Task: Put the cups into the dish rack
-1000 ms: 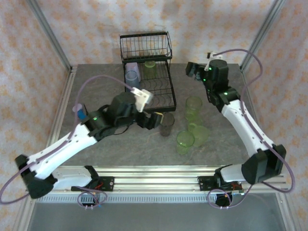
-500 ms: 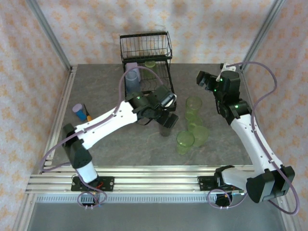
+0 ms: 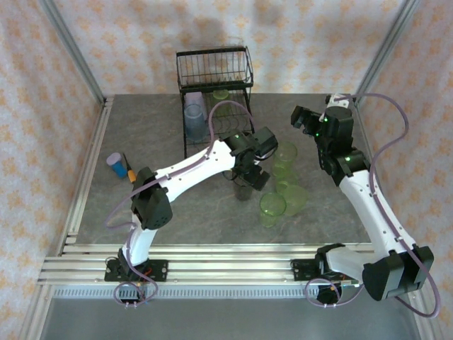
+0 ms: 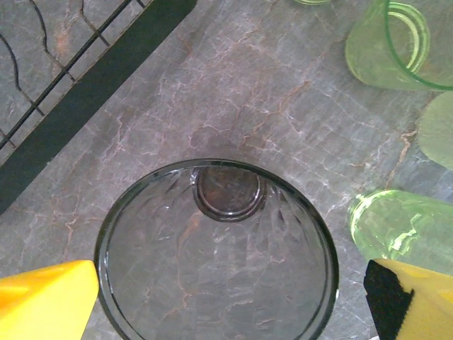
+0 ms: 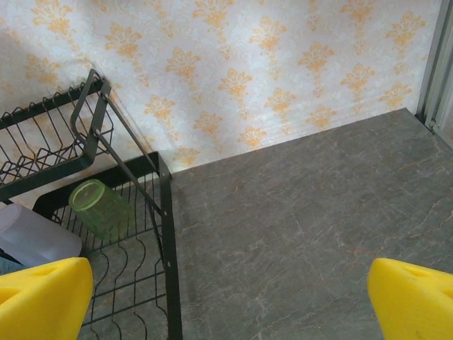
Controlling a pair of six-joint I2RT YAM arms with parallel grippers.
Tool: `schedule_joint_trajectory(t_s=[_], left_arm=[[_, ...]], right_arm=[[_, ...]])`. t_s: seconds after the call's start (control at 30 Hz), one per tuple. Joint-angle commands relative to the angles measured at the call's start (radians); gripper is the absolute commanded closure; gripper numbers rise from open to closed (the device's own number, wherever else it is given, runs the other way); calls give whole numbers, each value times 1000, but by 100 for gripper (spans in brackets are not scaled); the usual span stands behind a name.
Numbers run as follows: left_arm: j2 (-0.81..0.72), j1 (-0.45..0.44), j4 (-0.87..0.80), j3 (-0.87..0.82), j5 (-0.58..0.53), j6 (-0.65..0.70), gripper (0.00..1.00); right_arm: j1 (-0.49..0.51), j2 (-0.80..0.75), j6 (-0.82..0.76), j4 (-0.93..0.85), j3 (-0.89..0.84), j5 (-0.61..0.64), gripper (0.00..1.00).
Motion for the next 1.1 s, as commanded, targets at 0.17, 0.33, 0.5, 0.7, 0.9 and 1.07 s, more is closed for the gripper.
schedule_joint_trajectory(t_s=[0.17,0.33,0.5,0.7,0.9,1.07], left_arm=[[24,1,-96,48,-51,-14,1],[50,4,-91,53,-12,-6,1],[83,9,-87,68,19,4,1],[124,13,-85,84,37,23,1],[133,14,-90,89,36,18,5],[104,18,-91,82,28,19,11]], right_arm=[[-13,-23,10,50,-24,34,1],[-15,-24,10,54,-28,36,1],[-15,-24,13,54,-31,31,1],[-16,-27,19,56,-39,23,1],[-15,-29,19,58,-44,26,1],[-15,-28,19,58,-45,28,1]])
